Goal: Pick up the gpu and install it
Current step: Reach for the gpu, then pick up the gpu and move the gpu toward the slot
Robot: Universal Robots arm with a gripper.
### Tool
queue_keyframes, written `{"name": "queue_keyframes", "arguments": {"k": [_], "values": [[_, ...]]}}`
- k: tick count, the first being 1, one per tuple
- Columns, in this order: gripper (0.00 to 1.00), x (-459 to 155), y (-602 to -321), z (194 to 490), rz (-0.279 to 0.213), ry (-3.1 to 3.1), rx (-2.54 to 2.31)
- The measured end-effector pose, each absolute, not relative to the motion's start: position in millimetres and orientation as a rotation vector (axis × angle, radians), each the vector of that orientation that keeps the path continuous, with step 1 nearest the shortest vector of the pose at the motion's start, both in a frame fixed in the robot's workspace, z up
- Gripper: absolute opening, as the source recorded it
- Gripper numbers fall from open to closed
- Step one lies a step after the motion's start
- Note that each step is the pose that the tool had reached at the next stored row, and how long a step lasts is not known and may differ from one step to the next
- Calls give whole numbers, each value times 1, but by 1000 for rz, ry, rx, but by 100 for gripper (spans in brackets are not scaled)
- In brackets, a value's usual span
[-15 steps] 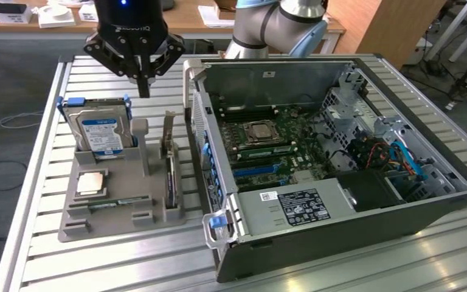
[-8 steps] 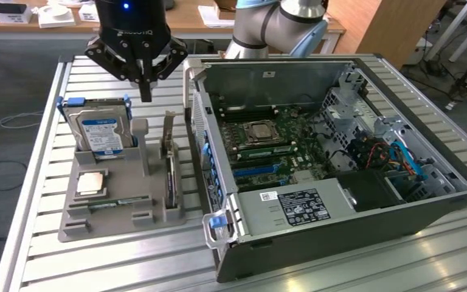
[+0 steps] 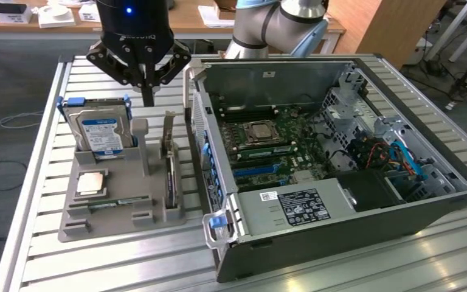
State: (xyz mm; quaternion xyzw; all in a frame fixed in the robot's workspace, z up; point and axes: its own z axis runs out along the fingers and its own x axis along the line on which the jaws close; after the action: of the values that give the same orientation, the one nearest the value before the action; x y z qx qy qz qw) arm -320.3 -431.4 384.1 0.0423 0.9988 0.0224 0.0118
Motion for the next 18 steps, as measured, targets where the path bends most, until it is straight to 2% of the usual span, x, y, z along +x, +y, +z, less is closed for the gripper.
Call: {"name": "queue_keyframes", "arguments": {"k": [14, 15, 16, 17, 18], "values": [[11, -320, -431, 384, 70, 3114, 132], [11, -320, -431, 384, 70, 3114, 132], [17, -320, -431, 384, 70, 3114, 132], [17, -320, -431, 384, 70, 3114, 132], [23, -320, -431, 384, 70, 3114, 132]]}}
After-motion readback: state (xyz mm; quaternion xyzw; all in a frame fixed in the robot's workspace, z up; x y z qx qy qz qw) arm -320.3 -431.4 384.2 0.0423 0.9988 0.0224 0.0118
